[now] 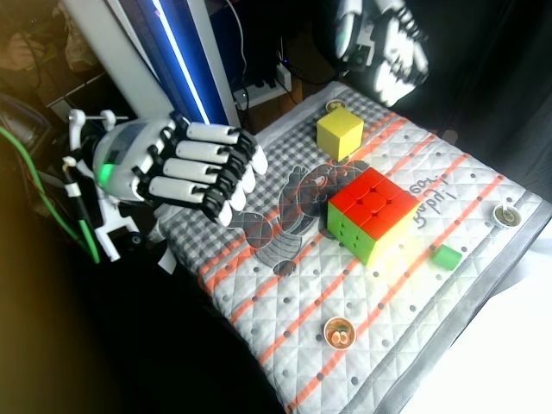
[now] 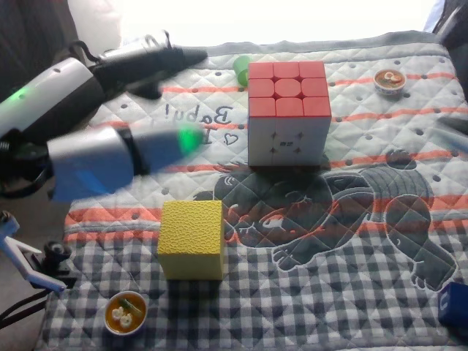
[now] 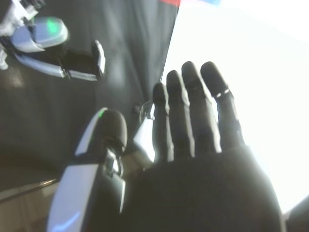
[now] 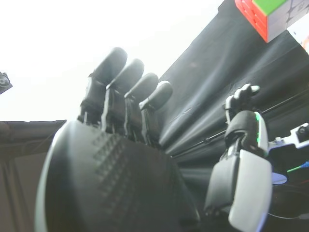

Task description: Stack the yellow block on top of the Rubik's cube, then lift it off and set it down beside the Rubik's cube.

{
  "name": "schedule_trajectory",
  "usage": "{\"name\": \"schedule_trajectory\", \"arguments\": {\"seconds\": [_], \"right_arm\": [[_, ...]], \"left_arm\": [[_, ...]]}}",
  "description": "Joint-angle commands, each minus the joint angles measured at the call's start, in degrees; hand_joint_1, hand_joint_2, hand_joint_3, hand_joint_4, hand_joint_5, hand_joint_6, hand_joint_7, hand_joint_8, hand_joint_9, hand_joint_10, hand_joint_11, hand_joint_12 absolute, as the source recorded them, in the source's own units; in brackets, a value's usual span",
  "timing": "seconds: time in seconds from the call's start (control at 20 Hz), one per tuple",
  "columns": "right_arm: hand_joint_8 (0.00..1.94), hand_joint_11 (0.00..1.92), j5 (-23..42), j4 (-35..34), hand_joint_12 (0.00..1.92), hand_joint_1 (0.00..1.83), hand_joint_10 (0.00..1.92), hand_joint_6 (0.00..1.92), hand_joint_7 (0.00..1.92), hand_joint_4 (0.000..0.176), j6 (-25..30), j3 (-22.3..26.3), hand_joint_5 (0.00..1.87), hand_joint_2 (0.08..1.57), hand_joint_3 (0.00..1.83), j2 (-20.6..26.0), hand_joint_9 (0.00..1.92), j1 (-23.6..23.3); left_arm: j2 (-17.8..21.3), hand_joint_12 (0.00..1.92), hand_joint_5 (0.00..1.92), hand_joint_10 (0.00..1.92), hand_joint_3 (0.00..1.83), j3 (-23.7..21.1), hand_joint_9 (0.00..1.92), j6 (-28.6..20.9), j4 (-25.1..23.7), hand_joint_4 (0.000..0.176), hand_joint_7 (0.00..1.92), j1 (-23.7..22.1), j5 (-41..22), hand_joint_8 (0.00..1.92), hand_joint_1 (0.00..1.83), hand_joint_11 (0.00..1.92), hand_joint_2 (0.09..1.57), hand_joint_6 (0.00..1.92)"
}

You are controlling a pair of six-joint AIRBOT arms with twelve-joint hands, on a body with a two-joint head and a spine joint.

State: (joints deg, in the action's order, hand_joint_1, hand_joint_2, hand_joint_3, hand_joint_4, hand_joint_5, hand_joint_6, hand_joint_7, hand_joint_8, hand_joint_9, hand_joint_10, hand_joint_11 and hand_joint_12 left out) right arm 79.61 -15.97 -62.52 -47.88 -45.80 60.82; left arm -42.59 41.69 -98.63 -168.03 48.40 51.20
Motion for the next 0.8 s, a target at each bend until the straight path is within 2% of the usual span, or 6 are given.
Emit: {"name": "schedule_trajectory", "arguments": {"seconds": [0.0,0.2,0.3,0.4,0.55,0.75], "right_arm": [[0.93,0.07,7.1,0.4,1.61,1.05,1.13,0.9,0.41,0.0,0.2,-0.4,0.43,0.95,0.09,0.1,0.28,-0.7],[0.99,0.07,7.1,0.2,1.65,1.07,1.19,0.93,0.41,0.0,0.2,-0.4,0.41,0.98,0.04,0.0,0.28,-0.6],[0.96,0.06,7.1,0.2,1.64,1.1,1.17,0.94,0.4,0.0,0.2,-0.4,0.4,0.99,0.03,0.0,0.28,-0.6],[0.94,0.1,7.1,0.2,1.59,1.06,1.13,0.91,0.39,0.0,0.2,-0.4,0.4,1.0,0.02,0.0,0.29,-0.6],[0.84,0.08,7.1,0.2,1.6,1.04,1.08,0.83,0.4,0.0,0.2,-0.4,0.43,1.0,0.01,0.0,0.27,-0.6],[0.76,0.1,7.1,0.2,1.59,1.02,1.06,0.78,0.45,0.0,0.2,-0.4,0.46,1.01,0.01,0.0,0.31,-0.6]], "left_arm": [[0.0,0.66,0.24,0.1,0.0,-0.1,0.12,-0.3,-1.8,0.067,0.2,-0.8,6.9,0.02,0.59,0.0,0.92,0.03],[-0.2,0.78,0.26,0.05,0.0,-0.6,0.15,4.0,-1.1,0.048,0.2,-1.5,2.4,0.01,0.53,0.0,0.94,0.0],[-0.6,1.19,0.3,0.09,0.0,-0.1,0.26,4.0,-1.2,0.082,0.29,-1.9,-1.8,0.02,0.61,0.0,0.89,0.01],[-1.3,1.32,0.36,0.11,0.0,0.8,0.33,4.0,-1.5,0.041,0.34,-2.6,-6.5,0.01,0.66,0.0,0.84,0.01],[-2.8,1.28,0.32,0.06,0.0,2.2,0.26,4.0,-2.8,0.124,0.28,-3.8,-15.1,0.0,0.73,0.0,0.81,0.0],[-3.6,1.12,0.24,0.02,0.0,3.5,0.2,4.0,-3.5,0.13,0.23,-3.8,-22.6,0.0,0.7,0.0,0.8,0.0]]}}
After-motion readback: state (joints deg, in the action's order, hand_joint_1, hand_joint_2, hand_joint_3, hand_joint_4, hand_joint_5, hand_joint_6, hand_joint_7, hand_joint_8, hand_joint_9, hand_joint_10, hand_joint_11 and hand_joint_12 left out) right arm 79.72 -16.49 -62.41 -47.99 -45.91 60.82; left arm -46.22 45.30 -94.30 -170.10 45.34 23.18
